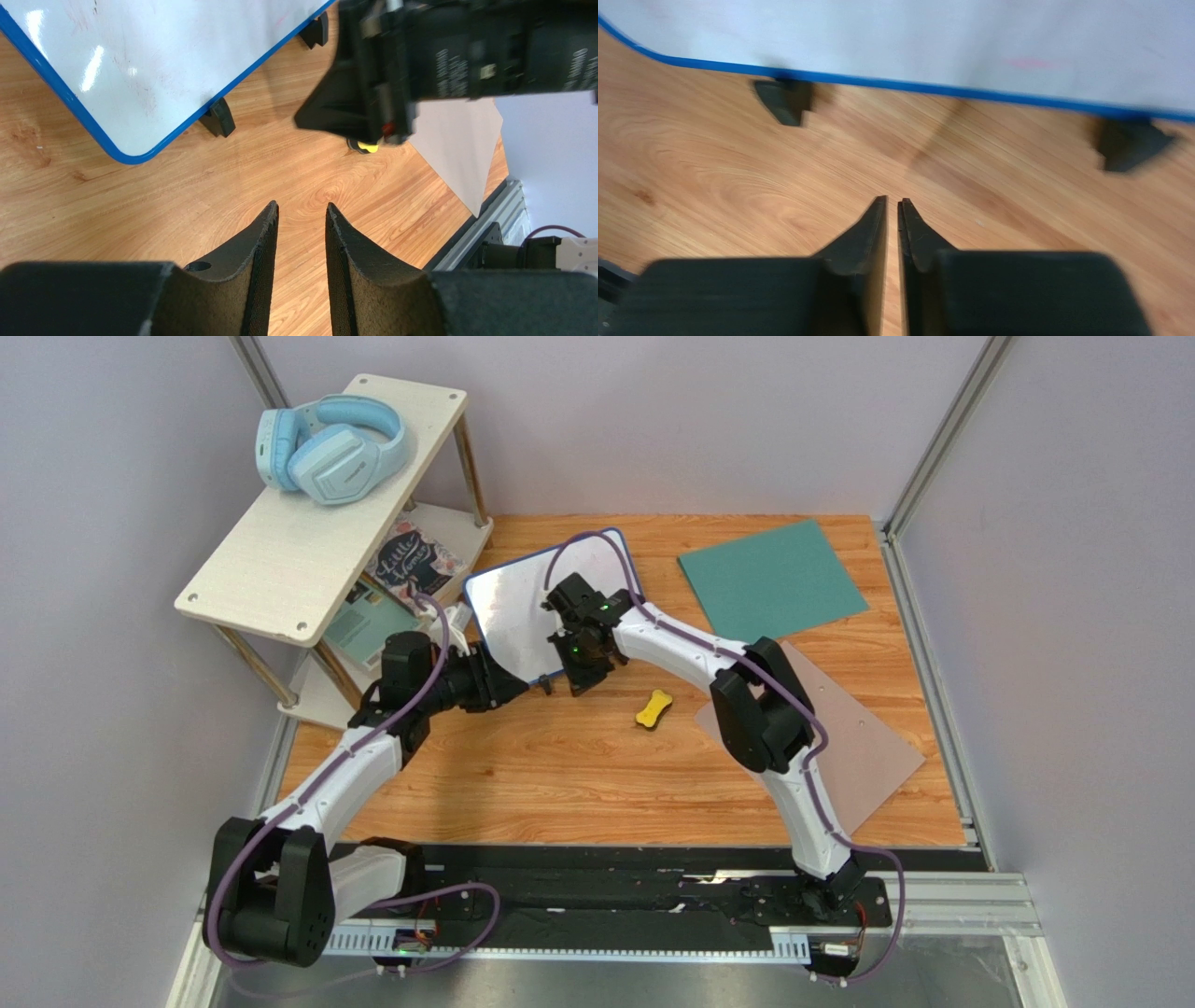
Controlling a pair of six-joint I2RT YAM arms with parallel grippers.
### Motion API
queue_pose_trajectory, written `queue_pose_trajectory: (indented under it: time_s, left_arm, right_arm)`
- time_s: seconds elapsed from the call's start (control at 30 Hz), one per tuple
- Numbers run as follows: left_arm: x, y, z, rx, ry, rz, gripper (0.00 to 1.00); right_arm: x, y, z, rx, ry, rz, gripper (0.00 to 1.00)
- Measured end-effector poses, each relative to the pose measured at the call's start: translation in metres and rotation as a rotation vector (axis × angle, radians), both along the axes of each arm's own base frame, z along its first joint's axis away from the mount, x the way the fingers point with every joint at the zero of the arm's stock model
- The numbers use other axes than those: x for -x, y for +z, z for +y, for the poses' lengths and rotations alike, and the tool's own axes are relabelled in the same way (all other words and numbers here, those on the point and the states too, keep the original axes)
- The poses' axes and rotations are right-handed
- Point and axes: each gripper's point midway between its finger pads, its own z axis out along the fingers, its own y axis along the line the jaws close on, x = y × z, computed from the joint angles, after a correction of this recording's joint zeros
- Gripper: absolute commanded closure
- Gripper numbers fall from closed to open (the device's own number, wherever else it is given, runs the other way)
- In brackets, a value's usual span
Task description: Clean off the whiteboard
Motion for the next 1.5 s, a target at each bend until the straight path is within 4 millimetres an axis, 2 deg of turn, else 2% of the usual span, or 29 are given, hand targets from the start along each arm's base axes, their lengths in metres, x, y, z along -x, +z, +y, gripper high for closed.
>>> queue_pose_trajectory:
  time_s: [0.1, 0.2, 0.37, 0.5, 0.7, 0.77, 0.87, 1.03, 1.27, 1.5]
  left_arm:
    - [0.000, -0.003, 0.000, -0.004, -0.001, 0.012, 0.64]
    - [0.001, -0.005, 0.000, -0.007, -0.002, 0.018, 0.64]
    - [0.001, -0.007, 0.000, -0.012, -0.005, 0.018, 0.65]
    - [0.001, -0.008, 0.001, -0.016, -0.008, 0.017, 0.65]
    - [0.003, -0.014, 0.002, -0.031, -0.015, 0.034, 0.66]
    - [0.004, -0.014, 0.002, -0.034, -0.017, 0.036, 0.66]
    - [0.005, -0.015, 0.002, -0.036, -0.018, 0.039, 0.67]
    - [0.005, -0.015, 0.002, -0.037, -0.019, 0.038, 0.68]
    - [0.005, -0.016, 0.002, -0.038, -0.019, 0.042, 0.69]
    - [0.005, -0.016, 0.002, -0.038, -0.019, 0.042, 0.69]
  right_arm:
    - [-0.011, 0.012, -0.033, 0.030, -0.049, -0.042, 0.25]
    - [-0.028, 0.025, -0.057, 0.036, -0.078, -0.111, 0.22]
    - [-0.040, 0.028, -0.060, 0.042, -0.065, -0.167, 0.25]
    - [-0.047, 0.021, -0.057, 0.061, -0.062, -0.200, 0.40]
    - [-0.055, -0.018, -0.067, 0.136, -0.085, -0.175, 0.41]
    - [-0.059, -0.023, -0.074, 0.154, -0.100, -0.173, 0.41]
    - [-0.066, -0.023, -0.081, 0.162, -0.123, -0.185, 0.42]
    - [-0.078, -0.024, -0.088, 0.153, -0.151, -0.198, 0.59]
    - [-0.081, -0.025, -0.081, 0.116, -0.151, -0.190, 0.82]
    - [-0.080, -0.026, -0.079, 0.109, -0.148, -0.200, 0.93]
